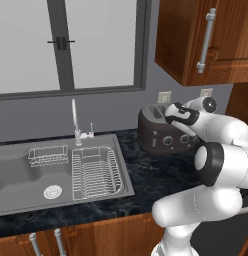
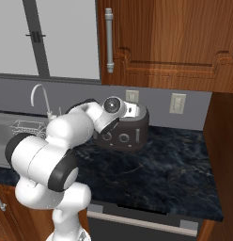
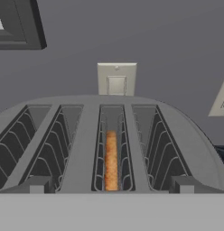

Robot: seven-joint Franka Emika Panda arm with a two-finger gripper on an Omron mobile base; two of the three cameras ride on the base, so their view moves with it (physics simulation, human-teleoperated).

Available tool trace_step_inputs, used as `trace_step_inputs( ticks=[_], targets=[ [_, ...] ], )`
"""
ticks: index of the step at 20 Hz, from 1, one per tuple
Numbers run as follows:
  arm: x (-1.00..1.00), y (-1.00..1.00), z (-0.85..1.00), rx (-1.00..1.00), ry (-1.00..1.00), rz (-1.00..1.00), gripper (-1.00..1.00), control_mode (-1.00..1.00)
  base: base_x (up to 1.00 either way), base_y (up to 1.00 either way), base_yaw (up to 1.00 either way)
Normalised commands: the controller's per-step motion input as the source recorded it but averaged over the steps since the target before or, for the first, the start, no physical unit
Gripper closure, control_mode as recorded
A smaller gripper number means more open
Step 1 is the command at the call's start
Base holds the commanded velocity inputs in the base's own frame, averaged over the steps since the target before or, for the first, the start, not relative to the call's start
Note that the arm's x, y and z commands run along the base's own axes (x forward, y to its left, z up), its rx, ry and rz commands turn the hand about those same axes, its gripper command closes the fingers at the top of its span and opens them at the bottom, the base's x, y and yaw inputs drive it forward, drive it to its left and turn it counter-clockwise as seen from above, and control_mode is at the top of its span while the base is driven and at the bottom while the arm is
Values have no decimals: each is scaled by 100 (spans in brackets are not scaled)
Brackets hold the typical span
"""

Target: Start the toaster. Once the lever pops up, take the bread to the plate on the dining counter.

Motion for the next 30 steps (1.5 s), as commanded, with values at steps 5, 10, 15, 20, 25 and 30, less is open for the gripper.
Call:
trace_step_inputs(
  ticks=[5, 10, 15, 20, 25, 30],
  targets=[
    [0, 0, 0, 0, 0, 0, -100, -100, 0, 0, 0],
    [0, 0, 0, 0, 0, 0, -100, -100, 0, 0, 0],
    [0, 0, 0, 0, 0, 0, -100, -100, 0, 0, 0],
    [0, 0, 0, 0, 0, 0, -100, -100, 0, 0, 0],
    [0, 0, 0, 0, 0, 0, -100, -100, 0, 0, 0],
    [0, 0, 0, 0, 0, 0, -100, -100, 0, 0, 0]
  ],
)
